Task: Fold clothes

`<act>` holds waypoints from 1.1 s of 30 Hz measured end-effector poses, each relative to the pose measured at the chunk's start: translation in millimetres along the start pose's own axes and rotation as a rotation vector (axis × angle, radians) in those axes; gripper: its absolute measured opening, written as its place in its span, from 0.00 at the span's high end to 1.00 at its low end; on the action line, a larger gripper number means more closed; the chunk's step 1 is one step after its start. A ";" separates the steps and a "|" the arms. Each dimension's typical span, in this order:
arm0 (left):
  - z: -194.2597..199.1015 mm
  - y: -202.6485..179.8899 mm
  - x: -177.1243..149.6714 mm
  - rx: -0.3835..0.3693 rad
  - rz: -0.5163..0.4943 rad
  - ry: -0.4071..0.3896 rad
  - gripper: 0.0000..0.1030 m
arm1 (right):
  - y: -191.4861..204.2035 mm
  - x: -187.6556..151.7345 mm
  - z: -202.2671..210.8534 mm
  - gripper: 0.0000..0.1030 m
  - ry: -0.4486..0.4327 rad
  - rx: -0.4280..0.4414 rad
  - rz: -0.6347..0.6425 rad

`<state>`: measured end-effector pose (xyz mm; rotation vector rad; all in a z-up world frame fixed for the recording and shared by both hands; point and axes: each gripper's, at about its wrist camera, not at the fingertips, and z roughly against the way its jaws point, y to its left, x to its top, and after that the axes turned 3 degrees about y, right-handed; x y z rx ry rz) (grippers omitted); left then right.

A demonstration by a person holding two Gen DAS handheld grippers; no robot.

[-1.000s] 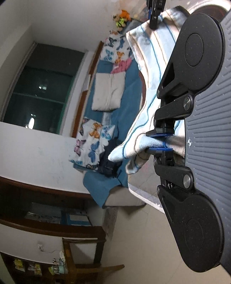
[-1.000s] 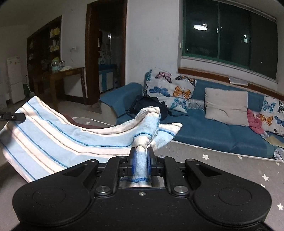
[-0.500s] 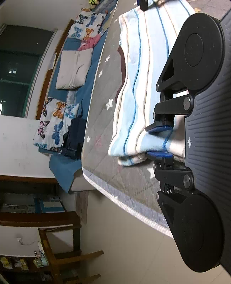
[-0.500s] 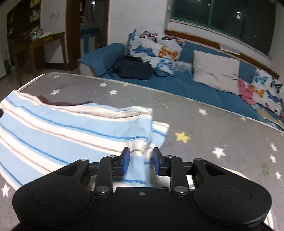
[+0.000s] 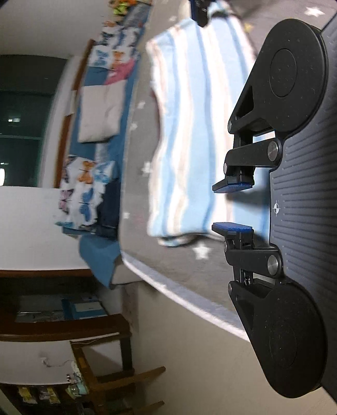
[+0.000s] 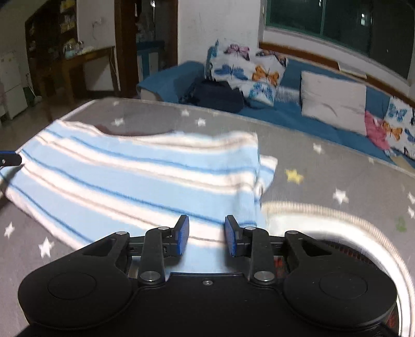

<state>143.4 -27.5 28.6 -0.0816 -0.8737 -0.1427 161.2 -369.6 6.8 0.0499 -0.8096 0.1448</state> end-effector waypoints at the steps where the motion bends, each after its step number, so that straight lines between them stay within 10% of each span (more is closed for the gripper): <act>1: 4.0 1.0 -2.4 0.003 0.004 -0.005 0.74 | -0.7 -1.3 4.5 0.68 -0.004 0.002 -0.006; 12: 52.6 6.5 -40.3 0.109 0.017 -0.043 0.53 | -40.1 -40.7 64.5 0.58 -0.051 -0.099 -0.078; 33: 96.4 8.9 -107.0 0.296 0.104 -0.027 0.46 | -185.5 -177.5 155.0 0.50 -0.097 -0.486 -0.395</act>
